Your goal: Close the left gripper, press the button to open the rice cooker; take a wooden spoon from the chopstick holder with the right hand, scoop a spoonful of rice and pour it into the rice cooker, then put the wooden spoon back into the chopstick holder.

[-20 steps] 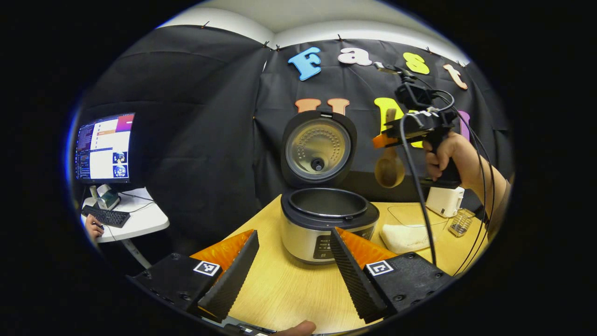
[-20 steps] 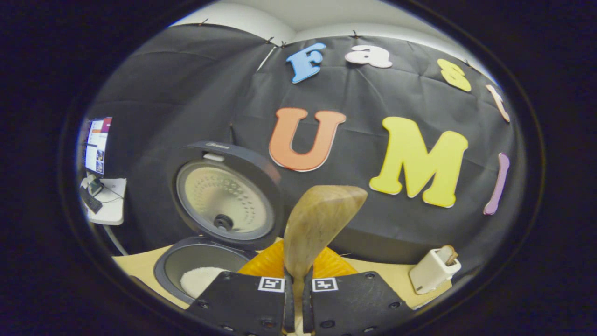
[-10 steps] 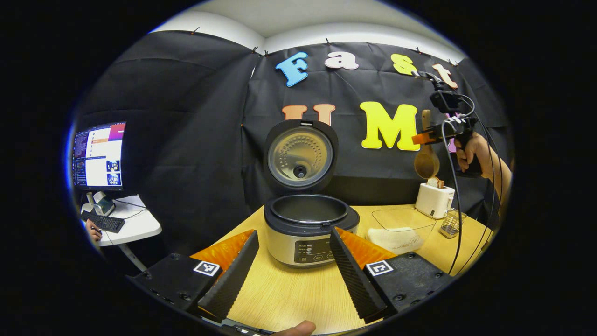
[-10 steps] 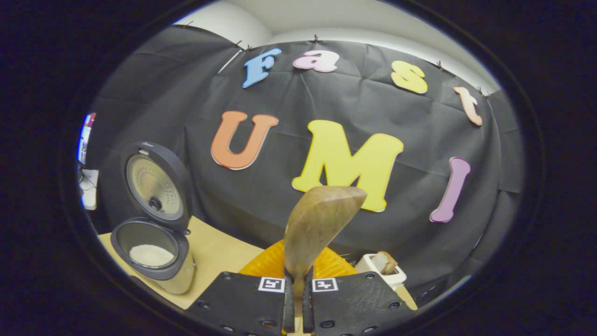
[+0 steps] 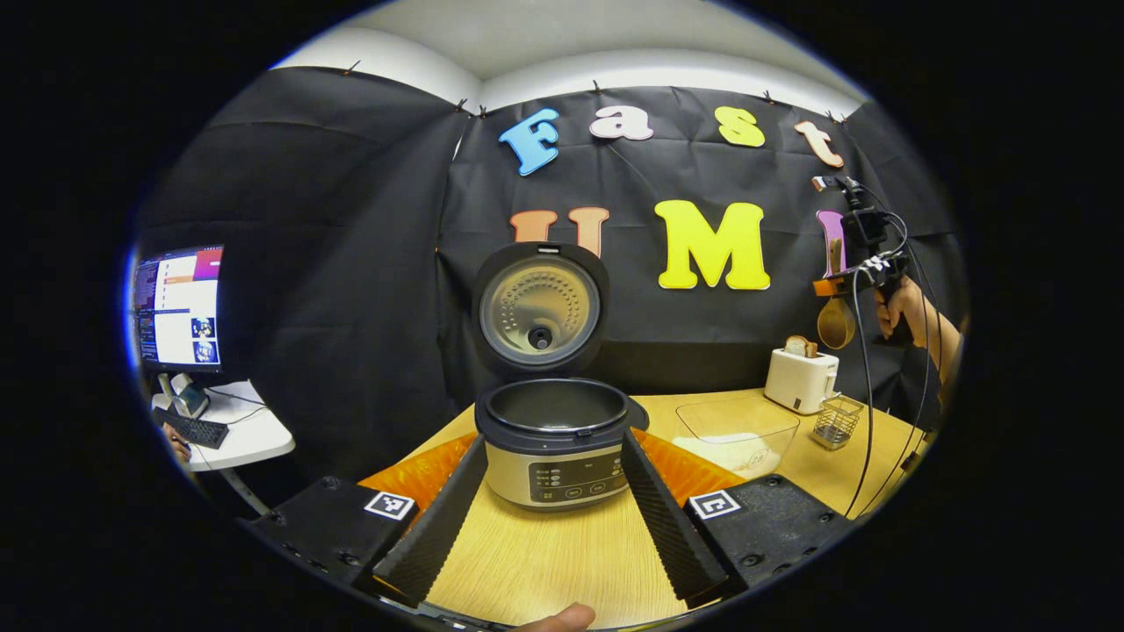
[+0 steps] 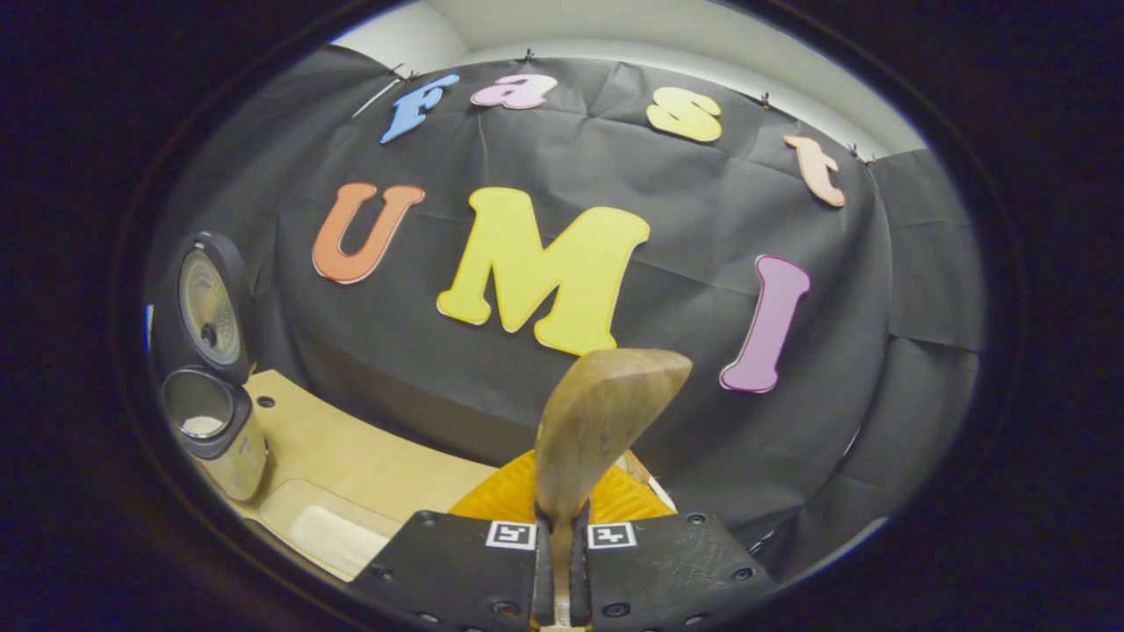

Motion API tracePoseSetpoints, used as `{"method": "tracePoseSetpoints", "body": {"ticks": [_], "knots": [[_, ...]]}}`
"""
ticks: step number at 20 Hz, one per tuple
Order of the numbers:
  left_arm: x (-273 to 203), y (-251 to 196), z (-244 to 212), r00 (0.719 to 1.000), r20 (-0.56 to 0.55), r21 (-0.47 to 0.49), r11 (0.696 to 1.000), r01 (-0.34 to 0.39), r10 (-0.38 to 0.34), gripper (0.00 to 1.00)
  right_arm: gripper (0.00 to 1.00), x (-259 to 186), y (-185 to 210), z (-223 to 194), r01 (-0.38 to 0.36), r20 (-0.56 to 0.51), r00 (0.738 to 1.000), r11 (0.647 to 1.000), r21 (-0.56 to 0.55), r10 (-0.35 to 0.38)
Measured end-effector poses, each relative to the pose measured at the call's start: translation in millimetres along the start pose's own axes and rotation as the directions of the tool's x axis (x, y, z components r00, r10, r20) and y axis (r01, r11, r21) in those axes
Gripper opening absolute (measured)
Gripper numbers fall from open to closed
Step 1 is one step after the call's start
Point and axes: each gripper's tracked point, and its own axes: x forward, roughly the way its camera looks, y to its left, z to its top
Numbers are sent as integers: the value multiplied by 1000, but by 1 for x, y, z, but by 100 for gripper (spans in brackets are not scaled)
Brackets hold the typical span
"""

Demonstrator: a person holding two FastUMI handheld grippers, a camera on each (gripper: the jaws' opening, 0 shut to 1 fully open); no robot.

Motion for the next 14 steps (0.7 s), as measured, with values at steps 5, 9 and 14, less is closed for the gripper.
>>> {"method": "tracePoseSetpoints", "body": {"ticks": [5, 9, 14], "knots": [[2, -6, -1, 1000, -7, 14, 1000, -3, 3, 98, 6, 9, -20, -51, 30, -65, 997, 999, 30, -28], [1, -9, 1, 1000, -3, 11, 1000, 11, -11, 98, 6, 15, -29, -90, 51, -112, 993, 998, 31, -47], [2, -13, 0, 1000, -2, 3, 1000, 26, -26, 97, 7, 21, -35, -135, 69, -170, 984, 996, 56, -58]]}}
